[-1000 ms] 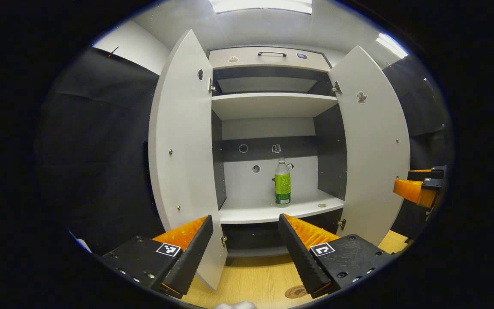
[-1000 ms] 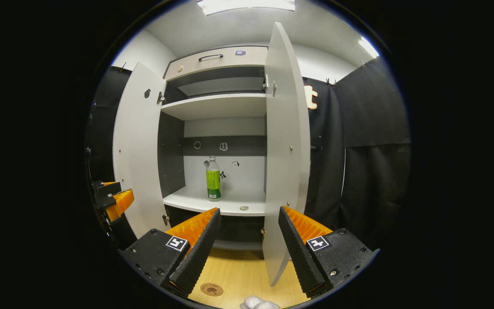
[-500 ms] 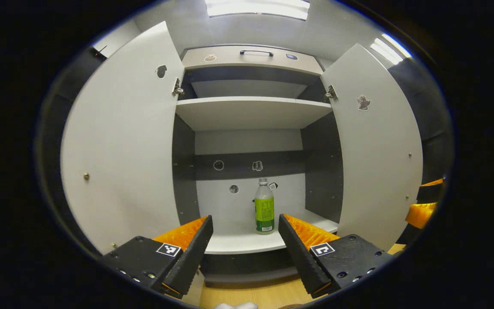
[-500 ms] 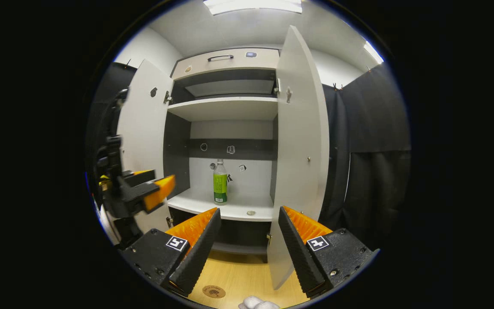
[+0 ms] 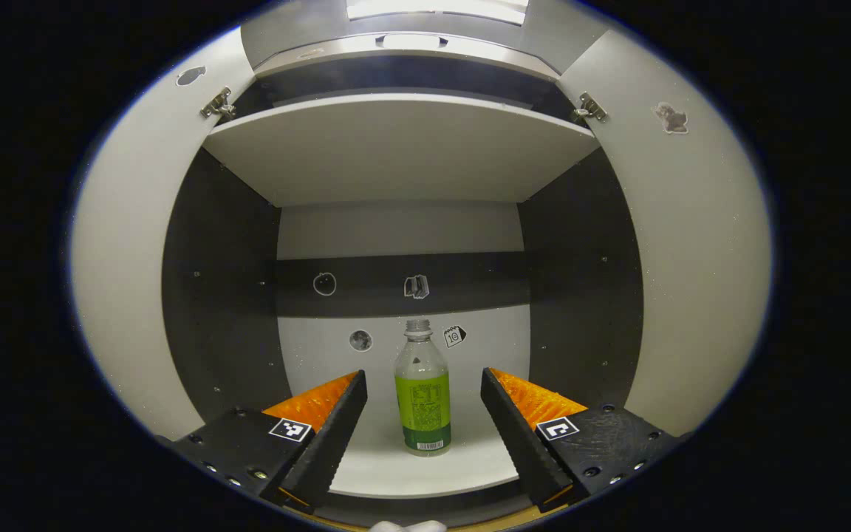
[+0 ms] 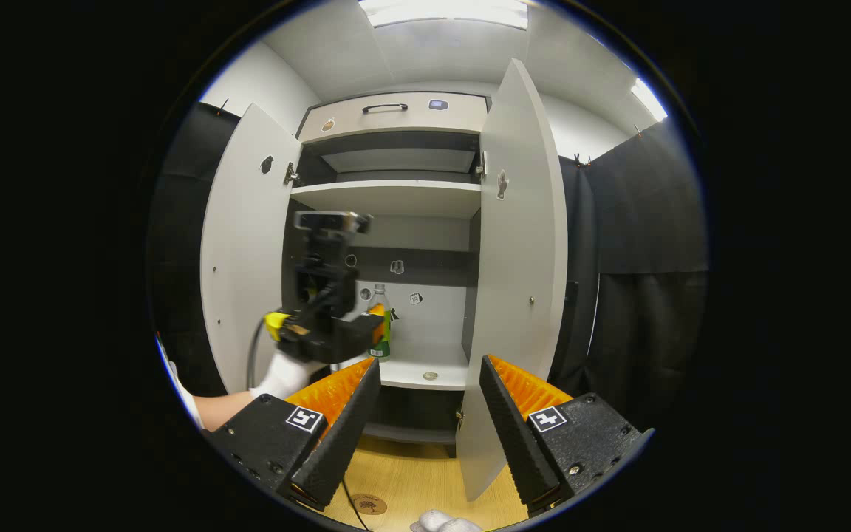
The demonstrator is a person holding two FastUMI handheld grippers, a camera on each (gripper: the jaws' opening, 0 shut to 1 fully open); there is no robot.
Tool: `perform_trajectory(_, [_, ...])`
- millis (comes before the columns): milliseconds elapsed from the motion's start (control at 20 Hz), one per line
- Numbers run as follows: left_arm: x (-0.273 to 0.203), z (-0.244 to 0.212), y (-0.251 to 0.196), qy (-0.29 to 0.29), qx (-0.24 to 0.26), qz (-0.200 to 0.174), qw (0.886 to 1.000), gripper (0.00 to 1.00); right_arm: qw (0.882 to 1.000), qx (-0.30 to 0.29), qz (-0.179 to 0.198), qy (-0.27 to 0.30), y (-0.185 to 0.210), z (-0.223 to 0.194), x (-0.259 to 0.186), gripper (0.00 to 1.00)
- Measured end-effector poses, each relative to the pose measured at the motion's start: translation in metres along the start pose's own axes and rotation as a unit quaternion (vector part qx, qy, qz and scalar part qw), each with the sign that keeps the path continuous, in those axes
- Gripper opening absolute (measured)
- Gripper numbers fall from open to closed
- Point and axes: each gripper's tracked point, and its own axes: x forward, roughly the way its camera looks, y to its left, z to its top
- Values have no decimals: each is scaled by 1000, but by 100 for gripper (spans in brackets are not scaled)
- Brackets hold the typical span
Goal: Grasp the bottle in the cabinet with the left hand and place it on the coaster, then close the right door with the right hand and the left door with the left hand.
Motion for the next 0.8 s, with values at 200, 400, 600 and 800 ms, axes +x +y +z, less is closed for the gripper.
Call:
perform_trajectory(200, [49, -29, 4, 26, 11, 22, 999, 96, 1000, -3, -6, 16, 0, -8, 2, 83])
perform_trajectory(400, [74, -48, 10, 43, 16, 40, 998, 96, 999, -1, -8, 32, -2, -19, 4, 83])
perform_trajectory(600, [88, -53, 7, 53, 21, 34, 998, 96, 999, 10, -12, 42, -4, -26, 1, 83])
perform_trajectory(800, [79, -48, 15, 63, 0, 34, 997, 76, 999, 10, -13, 34, -6, -19, -6, 83])
